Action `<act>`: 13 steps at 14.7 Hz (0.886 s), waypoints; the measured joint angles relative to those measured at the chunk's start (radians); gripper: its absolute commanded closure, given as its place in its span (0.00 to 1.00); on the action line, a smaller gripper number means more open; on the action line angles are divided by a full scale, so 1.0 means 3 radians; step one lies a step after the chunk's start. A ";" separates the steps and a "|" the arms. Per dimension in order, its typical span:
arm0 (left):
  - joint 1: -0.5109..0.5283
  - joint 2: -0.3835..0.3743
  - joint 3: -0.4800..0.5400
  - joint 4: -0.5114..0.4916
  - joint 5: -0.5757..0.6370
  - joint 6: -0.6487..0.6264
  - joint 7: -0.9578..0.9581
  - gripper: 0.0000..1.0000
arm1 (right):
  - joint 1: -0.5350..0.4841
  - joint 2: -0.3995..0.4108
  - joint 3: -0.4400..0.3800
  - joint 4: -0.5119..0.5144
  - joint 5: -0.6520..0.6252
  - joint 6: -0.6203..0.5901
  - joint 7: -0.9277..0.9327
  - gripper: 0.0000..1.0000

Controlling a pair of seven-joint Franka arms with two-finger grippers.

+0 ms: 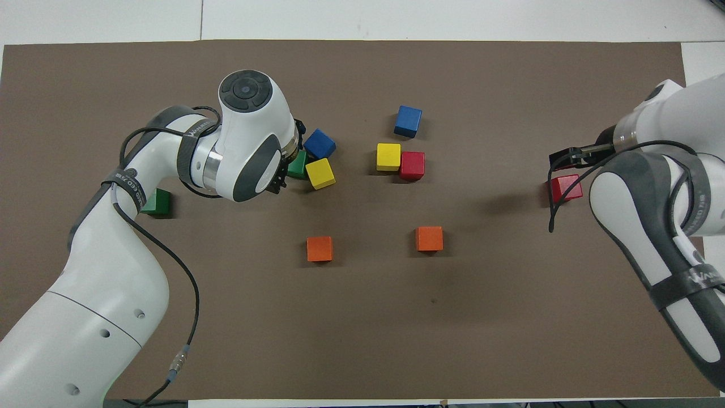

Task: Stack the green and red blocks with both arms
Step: 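Stack the second green block with the left gripper while the right gripper reaches red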

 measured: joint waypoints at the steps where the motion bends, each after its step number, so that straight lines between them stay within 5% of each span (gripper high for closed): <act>1: 0.0000 -0.0006 0.0000 -0.0008 0.0000 0.0001 -0.0001 0.50 | 0.0152 0.0027 0.0003 0.0136 -0.0004 -0.0111 0.0184 0.00; 3: -0.0002 -0.0012 0.0000 -0.0013 0.0000 0.0005 -0.0036 0.92 | 0.0415 0.0129 0.0008 0.0448 -0.0025 -0.0326 0.0511 0.00; 4: -0.0004 -0.0013 0.0000 -0.0014 0.0000 0.0006 -0.0051 1.00 | 0.0492 0.0190 0.0009 0.0576 -0.0027 -0.0387 0.0609 0.00; 9: 0.0005 -0.0065 0.0006 -0.0015 0.0000 -0.0011 -0.0028 1.00 | 0.0637 0.0483 0.0006 0.0758 -0.0031 -0.0314 0.0778 0.00; 13: 0.0214 -0.0431 0.0016 -0.0020 0.0001 -0.0400 0.0650 1.00 | 0.0914 0.0622 0.0010 0.0778 -0.0139 -0.0155 0.0809 0.00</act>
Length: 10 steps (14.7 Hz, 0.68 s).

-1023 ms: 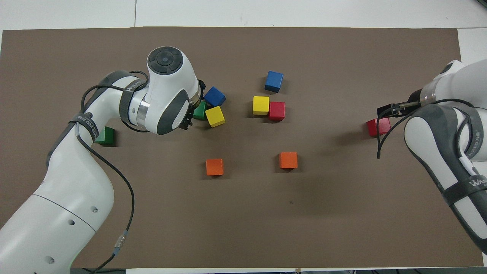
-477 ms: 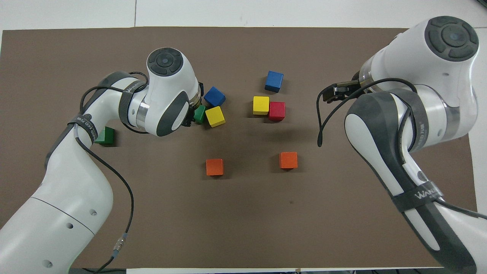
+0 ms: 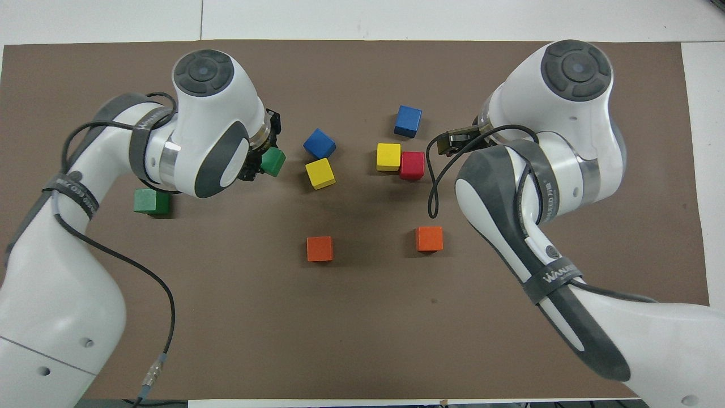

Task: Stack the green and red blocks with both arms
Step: 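Stack the second green block with the left gripper while the right gripper reaches red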

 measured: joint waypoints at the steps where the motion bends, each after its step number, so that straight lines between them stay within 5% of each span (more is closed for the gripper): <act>1: 0.0063 -0.0091 0.0000 -0.0024 0.0000 -0.0109 0.0292 1.00 | 0.0099 0.0013 0.0002 0.0000 -0.0078 0.0002 -0.0014 0.00; 4: 0.0252 -0.0311 0.0003 -0.0186 0.0000 -0.0318 0.1334 1.00 | 0.0375 0.0016 0.0005 0.0000 -0.0222 0.0020 -0.0337 0.00; 10: 0.0820 -0.0641 0.0013 -0.0578 -0.0054 -0.0357 0.3553 1.00 | 0.0518 0.0013 0.0006 -0.0130 -0.0367 0.0505 -0.2099 0.00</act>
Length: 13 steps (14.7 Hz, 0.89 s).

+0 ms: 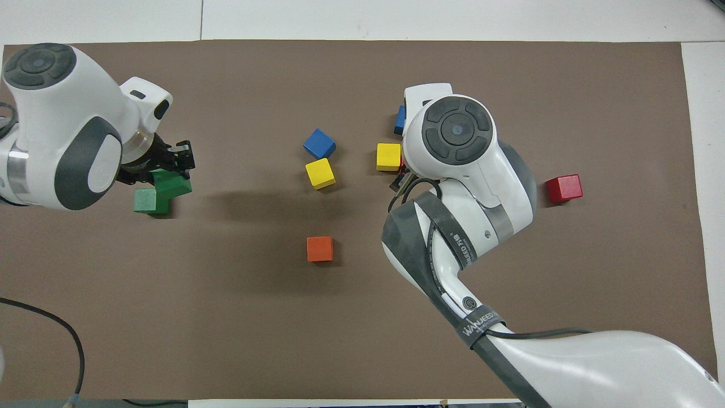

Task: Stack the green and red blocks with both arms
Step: 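Stack the second green block with the left gripper while the right gripper reaches red, then grasp the red block beside the yellow block with the right gripper and lift it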

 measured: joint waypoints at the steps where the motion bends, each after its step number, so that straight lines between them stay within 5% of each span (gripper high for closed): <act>1: 0.0076 -0.0007 0.0001 -0.0013 -0.0005 0.0000 0.0223 1.00 | 0.0004 -0.0002 0.0000 -0.0060 0.0000 0.0118 -0.0238 0.00; 5: 0.0354 -0.0022 0.0001 -0.0084 -0.0010 0.0065 0.0995 1.00 | 0.0004 -0.0025 -0.0001 -0.0291 0.0000 0.0369 -0.0623 0.00; 13: 0.0615 -0.0232 -0.0002 -0.0620 -0.0083 0.0519 0.1512 1.00 | -0.0006 -0.0098 -0.0008 -0.0885 0.0000 0.1031 -0.0822 0.00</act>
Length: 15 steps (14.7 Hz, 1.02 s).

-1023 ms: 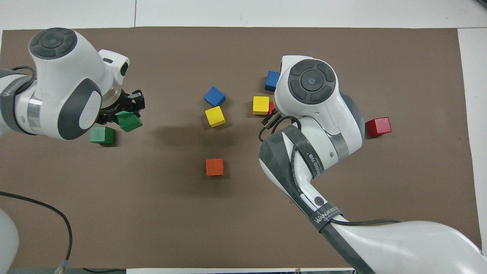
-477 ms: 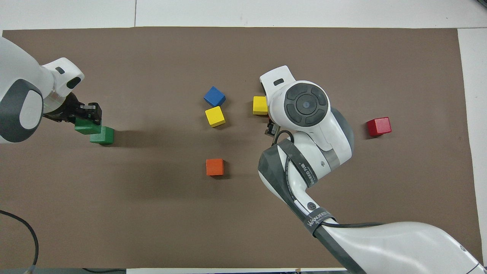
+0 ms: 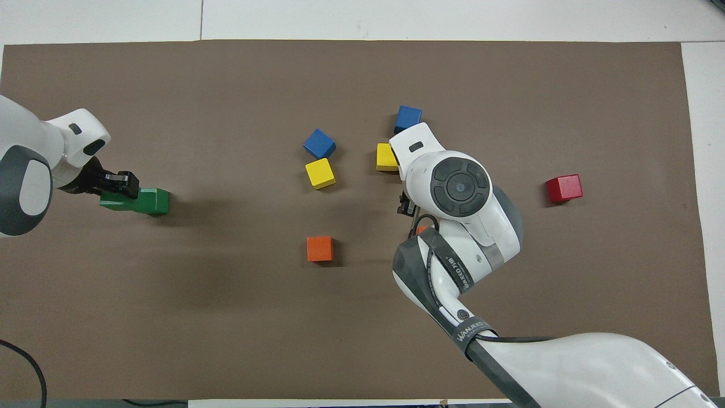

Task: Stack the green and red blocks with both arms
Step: 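Grasp the red block beside the yellow block with the right gripper and lift it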

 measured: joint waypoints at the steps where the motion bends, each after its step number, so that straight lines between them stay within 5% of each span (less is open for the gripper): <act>1: 0.0000 -0.0019 -0.0008 -0.0032 -0.0076 0.0008 0.0005 1.00 | -0.0008 0.0000 -0.0001 -0.0016 0.0000 0.0004 -0.0025 0.00; 10: 0.0014 -0.0113 -0.0012 -0.0295 -0.0228 0.0322 0.0202 1.00 | -0.0246 0.0011 -0.0019 -0.0003 -0.0001 0.0041 -0.0425 0.00; 15: 0.0013 -0.0118 -0.0020 -0.0303 -0.0231 0.0349 0.0202 1.00 | -0.0257 0.0145 -0.0010 0.0455 0.0078 -0.0422 -0.0509 0.00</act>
